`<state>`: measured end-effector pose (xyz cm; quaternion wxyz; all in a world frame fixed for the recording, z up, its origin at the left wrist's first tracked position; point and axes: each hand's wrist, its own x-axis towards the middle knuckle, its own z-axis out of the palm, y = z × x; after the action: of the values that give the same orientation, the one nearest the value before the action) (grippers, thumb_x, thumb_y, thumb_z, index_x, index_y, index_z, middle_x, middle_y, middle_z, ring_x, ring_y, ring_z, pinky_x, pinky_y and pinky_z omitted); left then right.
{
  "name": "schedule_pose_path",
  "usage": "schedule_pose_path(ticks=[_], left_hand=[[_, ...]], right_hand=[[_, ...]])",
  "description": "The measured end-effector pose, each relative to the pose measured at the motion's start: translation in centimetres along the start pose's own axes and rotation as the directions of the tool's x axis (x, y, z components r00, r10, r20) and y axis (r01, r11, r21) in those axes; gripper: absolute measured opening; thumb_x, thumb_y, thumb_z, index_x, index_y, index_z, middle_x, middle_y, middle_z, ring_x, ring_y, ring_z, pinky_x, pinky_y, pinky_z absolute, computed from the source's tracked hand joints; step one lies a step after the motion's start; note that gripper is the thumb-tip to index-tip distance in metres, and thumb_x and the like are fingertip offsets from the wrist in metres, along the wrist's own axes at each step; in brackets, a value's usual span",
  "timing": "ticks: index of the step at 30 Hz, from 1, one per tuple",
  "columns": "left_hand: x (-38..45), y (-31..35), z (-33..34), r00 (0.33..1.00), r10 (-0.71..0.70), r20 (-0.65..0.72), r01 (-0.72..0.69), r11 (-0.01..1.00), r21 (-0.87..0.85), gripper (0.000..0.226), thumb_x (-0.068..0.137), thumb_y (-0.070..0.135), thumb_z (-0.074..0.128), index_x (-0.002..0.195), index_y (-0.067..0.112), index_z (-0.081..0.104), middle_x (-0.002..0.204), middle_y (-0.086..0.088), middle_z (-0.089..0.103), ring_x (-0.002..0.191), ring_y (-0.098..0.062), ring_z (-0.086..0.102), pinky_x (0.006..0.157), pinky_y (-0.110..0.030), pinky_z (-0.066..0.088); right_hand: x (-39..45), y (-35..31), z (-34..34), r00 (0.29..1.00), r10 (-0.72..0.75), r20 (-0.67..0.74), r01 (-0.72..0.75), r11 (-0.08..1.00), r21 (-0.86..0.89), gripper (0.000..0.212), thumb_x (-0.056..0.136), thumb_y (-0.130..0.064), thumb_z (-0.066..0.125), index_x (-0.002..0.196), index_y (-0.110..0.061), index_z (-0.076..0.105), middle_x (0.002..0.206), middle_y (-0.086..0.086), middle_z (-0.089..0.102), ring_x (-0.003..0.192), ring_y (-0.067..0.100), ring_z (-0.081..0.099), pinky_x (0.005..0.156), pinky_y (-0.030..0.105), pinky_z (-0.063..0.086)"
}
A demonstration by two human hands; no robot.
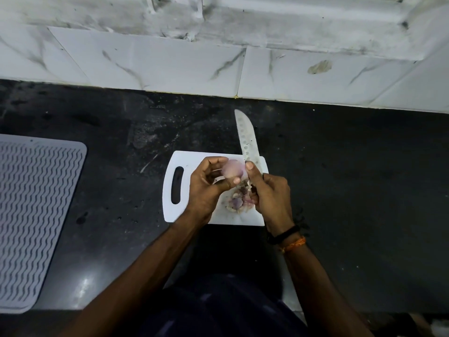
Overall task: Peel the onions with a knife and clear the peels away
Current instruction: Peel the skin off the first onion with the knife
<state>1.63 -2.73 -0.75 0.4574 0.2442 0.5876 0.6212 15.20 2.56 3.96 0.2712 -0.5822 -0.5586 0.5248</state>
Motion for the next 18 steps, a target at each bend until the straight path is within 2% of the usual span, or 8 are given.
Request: schedule_pose_path(ticks=[2, 4, 7, 9, 12, 16, 18], left_hand=[[0.0, 0.0, -0.2, 0.999, 0.016, -0.030, -0.015, 1.000, 0.011, 0.050, 0.071, 0.005, 0.086, 0.117, 0.010, 0.066, 0.117, -0.009, 0.073, 0.112, -0.031, 0.067, 0.101, -0.058, 0.051], [0.1, -0.1, -0.2, 0.999, 0.018, -0.043, -0.018, 1.000, -0.010, 0.050, 0.071, 0.004, 0.085, 0.117, 0.009, 0.067, 0.117, -0.010, 0.073, 0.112, -0.032, 0.067, 0.101, -0.060, 0.050], [0.0, 0.0, -0.3, 1.000, 0.021, -0.023, -0.022, 0.997, -0.067, 0.048, 0.075, 0.002, 0.083, 0.119, 0.009, 0.067, 0.119, -0.012, 0.071, 0.115, -0.034, 0.065, 0.102, -0.062, 0.048], [-0.1, 0.2, -0.2, 1.000, 0.011, 0.001, -0.011, 0.989, -0.146, 0.050, 0.076, 0.010, 0.083, 0.123, 0.008, 0.066, 0.123, -0.017, 0.069, 0.119, -0.038, 0.063, 0.103, -0.062, 0.047], [-0.3, 0.4, -0.1, 0.998, -0.019, 0.060, 0.033, 0.971, -0.235, 0.046, 0.084, 0.010, 0.078, 0.127, 0.003, 0.063, 0.126, -0.019, 0.067, 0.121, -0.038, 0.062, 0.104, -0.062, 0.046], [-0.5, 1.2, 0.4, 0.993, -0.044, 0.107, 0.075, 0.950, -0.304, 0.054, 0.078, 0.029, 0.085, 0.124, 0.009, 0.066, 0.126, -0.018, 0.068, 0.120, -0.035, 0.064, 0.102, -0.052, 0.051], [-0.5, 1.5, 0.6, 0.991, -0.051, 0.127, 0.090, 0.940, -0.328, 0.058, 0.076, 0.034, 0.086, 0.125, 0.009, 0.066, 0.126, -0.019, 0.068, 0.120, -0.036, 0.064, 0.101, -0.050, 0.052]], right_hand=[[-0.1, -0.2, -0.1, 1.000, 0.013, -0.006, -0.012, 0.998, 0.054, 0.064, 0.073, -0.072, 0.064, 0.045, -0.015, 0.060, 0.043, 0.000, 0.055, 0.045, 0.021, 0.056, 0.054, 0.030, 0.048], [0.1, -0.3, -0.4, 1.000, 0.012, -0.004, -0.012, 0.999, 0.047, 0.067, 0.071, -0.073, 0.066, 0.051, -0.009, 0.063, 0.047, 0.001, 0.060, 0.048, 0.023, 0.060, 0.054, 0.032, 0.052], [0.7, 0.0, -1.4, 0.999, -0.023, -0.029, 0.021, 0.997, -0.071, 0.062, 0.077, -0.067, 0.069, 0.053, -0.010, 0.063, 0.048, -0.001, 0.060, 0.047, 0.013, 0.058, 0.054, 0.033, 0.050], [1.3, 0.4, -2.0, 0.998, -0.063, -0.025, 0.057, 0.981, -0.188, 0.065, 0.078, -0.069, 0.068, 0.059, -0.007, 0.064, 0.052, 0.006, 0.062, 0.050, 0.020, 0.060, 0.057, 0.039, 0.053], [2.0, 0.5, -2.6, 0.994, -0.112, 0.013, 0.110, 0.939, -0.325, 0.056, 0.081, -0.064, 0.069, 0.060, -0.013, 0.062, 0.055, 0.003, 0.063, 0.057, 0.017, 0.065, 0.062, 0.037, 0.054], [2.5, 0.5, -2.6, 0.980, -0.183, 0.078, 0.199, 0.907, -0.371, 0.048, 0.086, -0.057, 0.068, 0.064, -0.014, 0.063, 0.057, -0.001, 0.061, 0.057, 0.014, 0.062, 0.055, 0.032, 0.046], [2.6, 0.5, -2.4, 0.973, -0.213, 0.091, 0.232, 0.890, -0.393, 0.046, 0.088, -0.053, 0.067, 0.070, -0.010, 0.067, 0.060, -0.001, 0.061, 0.057, 0.013, 0.060, 0.052, 0.035, 0.046]])
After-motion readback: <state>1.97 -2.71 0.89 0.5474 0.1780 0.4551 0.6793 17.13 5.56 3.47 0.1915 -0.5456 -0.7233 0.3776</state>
